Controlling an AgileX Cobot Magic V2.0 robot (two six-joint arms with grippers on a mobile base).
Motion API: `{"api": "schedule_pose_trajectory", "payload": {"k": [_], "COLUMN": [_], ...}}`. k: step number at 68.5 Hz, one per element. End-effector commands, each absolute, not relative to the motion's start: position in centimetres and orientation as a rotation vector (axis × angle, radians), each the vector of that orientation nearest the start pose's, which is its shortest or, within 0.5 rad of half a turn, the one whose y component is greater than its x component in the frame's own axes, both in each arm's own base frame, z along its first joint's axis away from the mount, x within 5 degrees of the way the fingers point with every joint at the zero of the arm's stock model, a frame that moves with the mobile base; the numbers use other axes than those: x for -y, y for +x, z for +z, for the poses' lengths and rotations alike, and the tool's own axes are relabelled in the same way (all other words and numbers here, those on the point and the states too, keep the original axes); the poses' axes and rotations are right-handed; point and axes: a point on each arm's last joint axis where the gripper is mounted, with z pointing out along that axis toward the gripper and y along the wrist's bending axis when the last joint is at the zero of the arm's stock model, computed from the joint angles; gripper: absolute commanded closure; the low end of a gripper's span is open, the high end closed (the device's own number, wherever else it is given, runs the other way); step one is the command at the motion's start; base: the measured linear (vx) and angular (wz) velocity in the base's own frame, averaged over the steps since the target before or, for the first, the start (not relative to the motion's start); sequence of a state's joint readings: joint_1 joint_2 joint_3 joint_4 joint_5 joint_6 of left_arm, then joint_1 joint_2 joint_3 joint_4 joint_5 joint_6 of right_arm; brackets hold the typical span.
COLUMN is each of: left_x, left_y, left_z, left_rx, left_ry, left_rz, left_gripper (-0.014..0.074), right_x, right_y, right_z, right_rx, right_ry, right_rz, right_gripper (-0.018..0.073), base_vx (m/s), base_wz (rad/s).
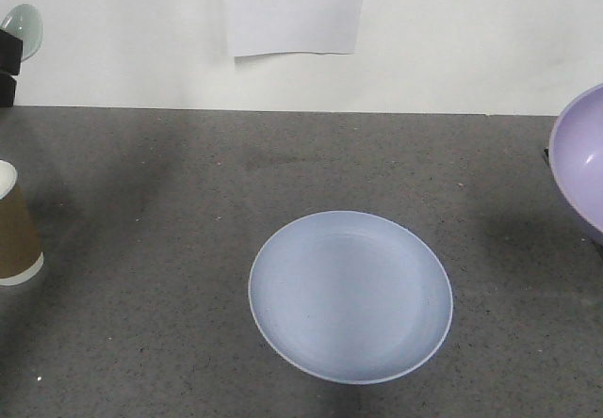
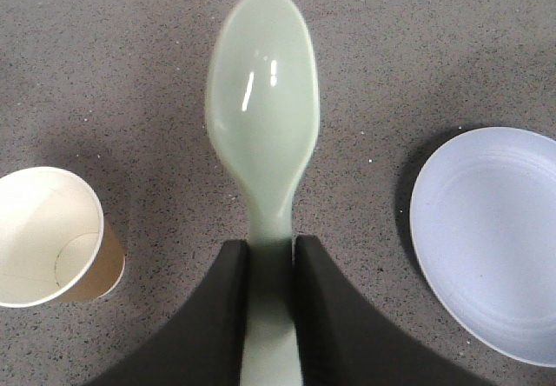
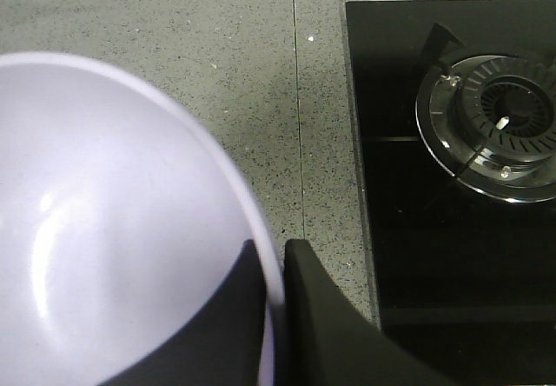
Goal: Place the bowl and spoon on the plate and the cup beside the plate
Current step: 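Approach the pale blue plate with spoon and bowl held aloft, then lower the lavender bowl with the right gripper onto the plate center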
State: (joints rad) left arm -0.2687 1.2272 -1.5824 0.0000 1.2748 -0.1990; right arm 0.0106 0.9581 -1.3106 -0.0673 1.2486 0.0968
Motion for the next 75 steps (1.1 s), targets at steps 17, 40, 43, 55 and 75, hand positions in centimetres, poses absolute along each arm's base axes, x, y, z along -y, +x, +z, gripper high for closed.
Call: {"api": "schedule_pose_trajectory", "payload": {"k": [17,40,43,55,75], "left_x": [5.8,5.8,5.8,5.8,5.8], "left_y": [20.4,20.4,20.4,20.4,20.4], "left_z": [47.4,47.4,47.4,47.4,47.4], "left_rx": [-2.346,-2.346,-2.346,-2.346,-2.346], "left_ry": [0.090,0.090,0.090,0.090,0.090], "left_rz": [-0.242,-0.242,-0.242,-0.242,-0.242], "left_gripper": [0.0603,0.0603,0.0603,0.0603,0.0603], "right_x": [0.1,-2.6,-2.8,-3.4,-5.6], "right_y": [15.2,19.0,19.8,22.7,26.2], "right_z": [45.4,43.3,42.8,41.1,37.9], "right_rx": [-2.224,-2.339,-2.359,-2.416,-2.506], "right_ry": [0.090,-0.156,-0.172,-0.231,-0.344], "right_rz": [0.022,0.314,0.351,0.429,0.464], "right_gripper": [0.0569,0.0565,0.0564,0.0564,0.0564], "base_vx": [0.00,0.00,0.00,0.00,0.00], "base_wz": [0.00,0.00,0.00,0.00,0.00]}}
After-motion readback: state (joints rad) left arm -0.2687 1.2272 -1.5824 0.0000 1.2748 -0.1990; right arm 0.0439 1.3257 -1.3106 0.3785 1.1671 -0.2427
